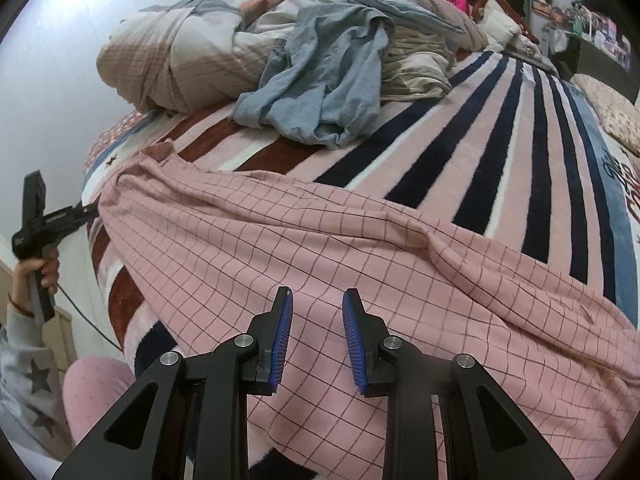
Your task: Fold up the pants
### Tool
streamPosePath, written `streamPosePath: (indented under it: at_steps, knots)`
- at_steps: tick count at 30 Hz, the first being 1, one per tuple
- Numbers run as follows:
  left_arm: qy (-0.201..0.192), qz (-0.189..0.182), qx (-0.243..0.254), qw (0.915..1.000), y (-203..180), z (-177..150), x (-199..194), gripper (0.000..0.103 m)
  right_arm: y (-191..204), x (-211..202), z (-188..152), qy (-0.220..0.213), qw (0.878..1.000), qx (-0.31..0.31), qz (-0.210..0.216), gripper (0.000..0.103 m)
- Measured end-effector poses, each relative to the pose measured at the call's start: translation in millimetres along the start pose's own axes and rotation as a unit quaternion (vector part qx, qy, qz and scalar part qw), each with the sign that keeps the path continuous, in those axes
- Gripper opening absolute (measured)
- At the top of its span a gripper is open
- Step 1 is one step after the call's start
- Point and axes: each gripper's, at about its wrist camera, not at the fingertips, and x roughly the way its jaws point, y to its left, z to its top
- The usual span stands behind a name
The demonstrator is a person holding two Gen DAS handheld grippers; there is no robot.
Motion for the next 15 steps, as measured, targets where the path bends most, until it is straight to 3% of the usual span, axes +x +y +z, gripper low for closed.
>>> streamPosePath:
  at_steps: [2, 4, 7, 8, 9, 10, 11, 13, 15]
  knots:
    - [0.018, -0.041, -0.011, 0.9989, -6.7, -4.8, 8.1, 0.066, -2.7, -2.1, -1.6, -0.004, 1.000, 0.008, 0.005, 0.021]
    - [0.030, -0.048, -0.019, 0.9982, -12.5, -7.8, 20.9, 0.073, -5.3, -4.4, -3.4, -0.008, 1.000, 0.016, 0.012, 0.021]
    - [0.008, -0.042, -0.040, 0.9983, -16.9, -2.2, 38.6, 0.077, -9.1, -10.7, -6.8, -0.017, 0.999, 0.028, 0.019, 0.021]
    - [-0.003, -0.034, -0.046, 0.9984, -19.2, 1.8, 43.8, 0.073, -10.3, -13.8, -8.6, -0.020, 0.999, 0.030, 0.021, 0.021]
    - [-0.012, -0.018, -0.050, 0.9985, -22.1, 6.6, 49.3, 0.063, -12.0, -17.2, -10.4, -0.023, 0.999, 0.033, 0.023, 0.021]
    - [-0.011, 0.001, -0.053, 0.9985, -24.7, 10.5, 55.4, 0.029, -14.4, -21.7, -12.6, -0.027, 0.999, 0.036, 0.024, 0.021]
    - [0.001, 0.017, -0.061, 0.9980, -27.5, 15.3, 65.0, 0.016, -16.6, -25.3, -14.3, -0.031, 0.998, 0.039, 0.024, 0.021]
    - [-0.001, 0.012, -0.063, 0.9979, -37.8, 18.8, 68.4, 0.008, -23.6, -36.8, -18.3, -0.043, 0.998, 0.047, 0.024, 0.021]
    - [-0.027, 0.041, -0.022, 0.9985, -68.9, 21.8, 59.7, 0.008, -34.1, -51.4, -24.4, -0.057, 0.996, 0.058, 0.023, 0.021]
